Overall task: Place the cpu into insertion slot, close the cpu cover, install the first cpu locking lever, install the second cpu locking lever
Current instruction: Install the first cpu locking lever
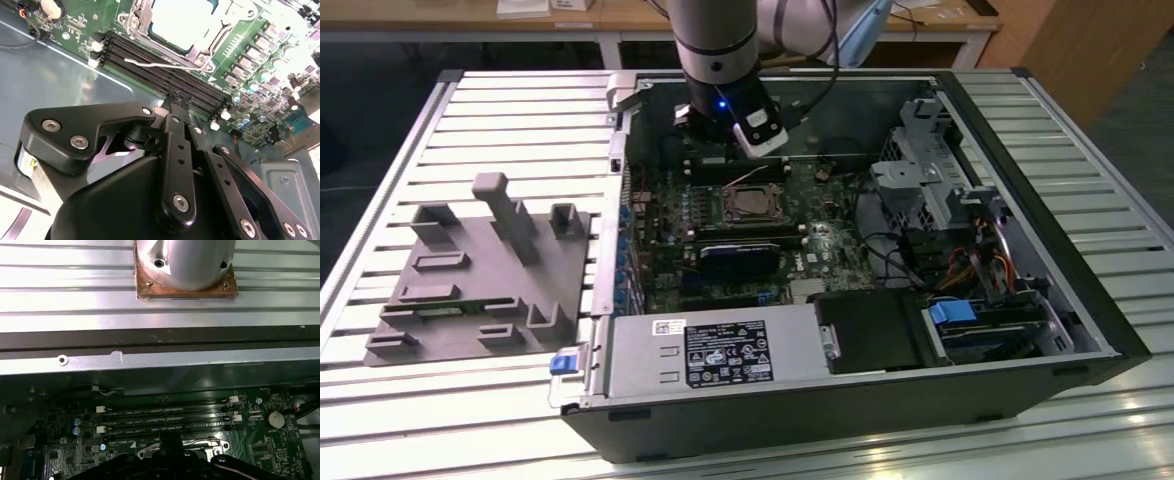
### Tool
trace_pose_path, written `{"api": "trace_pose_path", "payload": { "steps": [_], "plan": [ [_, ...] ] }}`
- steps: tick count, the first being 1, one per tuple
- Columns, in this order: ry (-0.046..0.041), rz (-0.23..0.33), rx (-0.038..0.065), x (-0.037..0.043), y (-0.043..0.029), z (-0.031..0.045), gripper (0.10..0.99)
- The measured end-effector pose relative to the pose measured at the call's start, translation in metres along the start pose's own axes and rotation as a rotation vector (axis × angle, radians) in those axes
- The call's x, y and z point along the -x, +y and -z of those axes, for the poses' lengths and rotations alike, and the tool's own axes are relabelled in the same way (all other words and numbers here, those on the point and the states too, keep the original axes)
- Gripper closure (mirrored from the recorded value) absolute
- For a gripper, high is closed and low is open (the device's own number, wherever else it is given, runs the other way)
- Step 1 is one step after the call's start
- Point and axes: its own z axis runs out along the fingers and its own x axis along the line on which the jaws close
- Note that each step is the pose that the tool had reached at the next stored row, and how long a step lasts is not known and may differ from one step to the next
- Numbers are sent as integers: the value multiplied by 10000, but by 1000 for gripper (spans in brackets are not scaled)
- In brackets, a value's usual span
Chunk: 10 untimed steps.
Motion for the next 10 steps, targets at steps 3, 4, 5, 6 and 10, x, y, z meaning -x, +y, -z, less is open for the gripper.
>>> {"api": "trace_pose_path", "payload": {
  "steps": [3,4,5,6,10],
  "plan": [
    [-2,0,1,0,0,-1,980],
    [-2,0,1,-1,0,-1,980],
    [-3,-1,4,-1,-2,-1,980],
    [-19,3,9,-1,-4,-4,980],
    [-233,74,29,-9,-17,-29,980]
  ]
}}
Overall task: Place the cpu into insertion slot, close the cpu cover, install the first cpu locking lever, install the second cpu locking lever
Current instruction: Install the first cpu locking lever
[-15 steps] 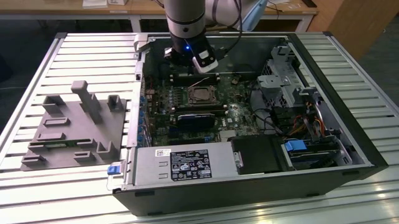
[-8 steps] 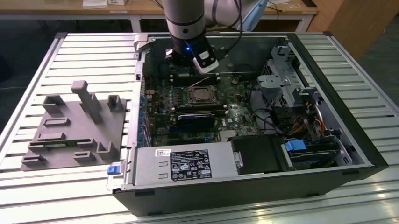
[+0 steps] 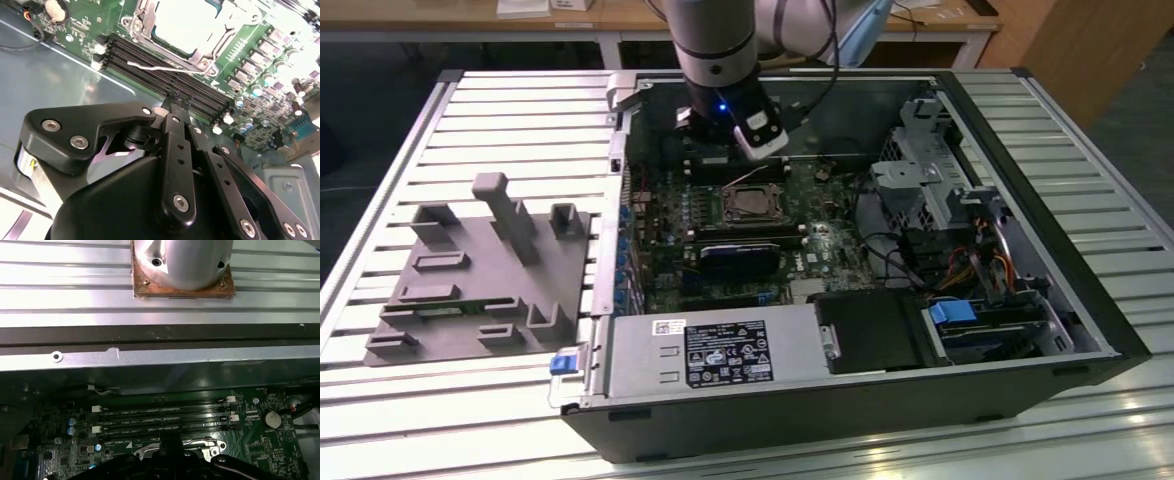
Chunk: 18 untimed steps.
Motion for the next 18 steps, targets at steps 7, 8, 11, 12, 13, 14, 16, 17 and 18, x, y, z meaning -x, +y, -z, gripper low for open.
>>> {"api": "trace_pose_path", "payload": {
  "steps": [7,8,11,12,13,14,16,17,18],
  "plan": [
    [-332,120,-30,-22,-19,-50,980],
    [-365,137,-73,-25,-21,-56,980],
    [-406,182,-281,-30,-25,-78,980],
    [-412,195,-347,-31,-28,-87,980],
    [-415,206,-409,-32,-29,-95,980],
    [-419,218,-482,-33,-27,-101,980],
    [-427,230,-580,-32,-24,-113,980],
    [-432,219,-590,-29,-22,-117,980],
    [-438,200,-597,-25,-20,-122,980]
  ]
}}
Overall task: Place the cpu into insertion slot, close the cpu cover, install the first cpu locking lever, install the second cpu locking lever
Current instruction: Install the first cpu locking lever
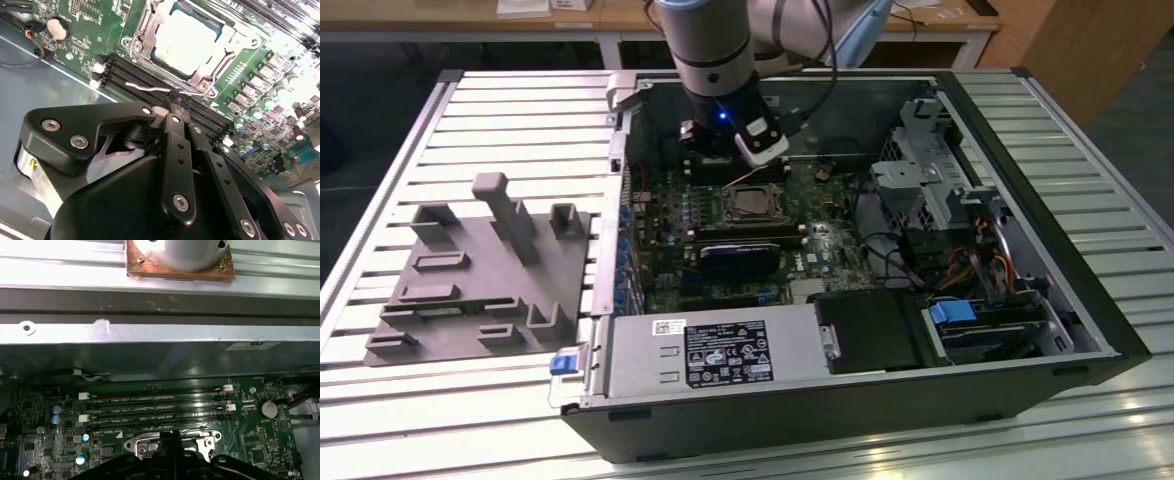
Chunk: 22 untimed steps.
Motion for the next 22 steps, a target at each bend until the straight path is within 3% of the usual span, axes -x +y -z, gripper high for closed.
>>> {"api": "trace_pose_path", "payload": {
  "steps": [22],
  "plan": [
    [-190,-656,-205,78,97,-102,980]
  ]
}}
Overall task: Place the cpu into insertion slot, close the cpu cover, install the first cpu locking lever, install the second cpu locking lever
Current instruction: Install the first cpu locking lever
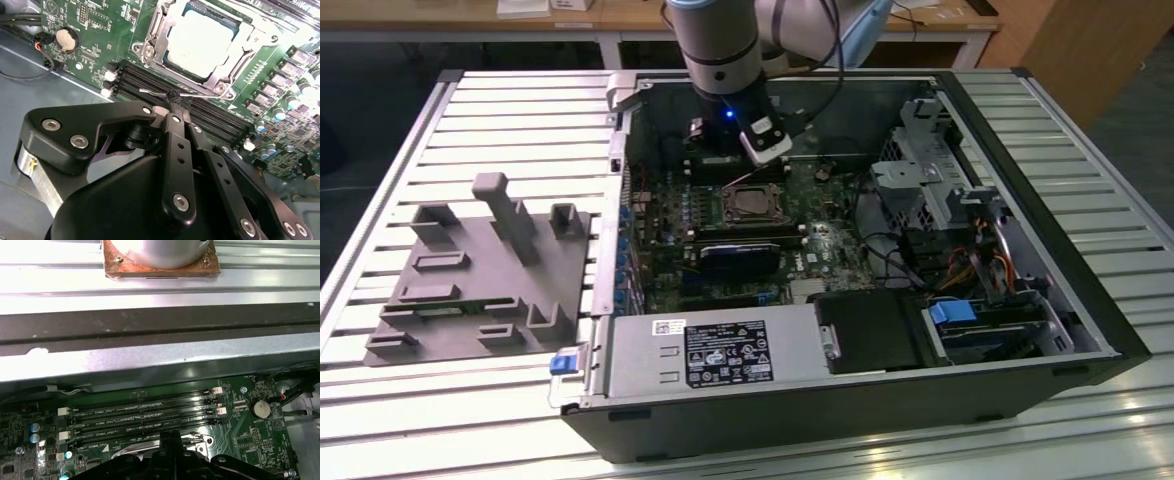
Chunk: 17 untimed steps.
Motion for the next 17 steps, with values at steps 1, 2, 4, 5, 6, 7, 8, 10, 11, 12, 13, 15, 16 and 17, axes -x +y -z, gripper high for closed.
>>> {"api": "trace_pose_path", "payload": {
  "steps": [1,2,4,5,6,7,8,10,11,12,13,15,16,17],
  "plan": [
    [-5,-16,-2,2,0,-3,980],
    [-6,-20,-5,3,1,-6,980],
    [-6,-21,-11,4,0,-12,980],
    [-6,-21,-11,4,2,-16,980],
    [-7,-20,-9,3,5,-21,980],
    [-7,-20,-9,3,7,-26,980],
    [-6,-21,-10,2,10,-30,980],
    [-7,-23,-11,3,19,-39,980],
    [-7,-24,-10,2,26,-45,980],
    [-8,-24,-9,2,35,-51,980],
    [-7,-23,-10,2,44,-56,980],
    [-7,-23,-12,8,59,-67,980],
    [-7,-23,-14,14,64,-73,980],
    [-11,-33,-21,21,70,-80,980]
  ]
}}
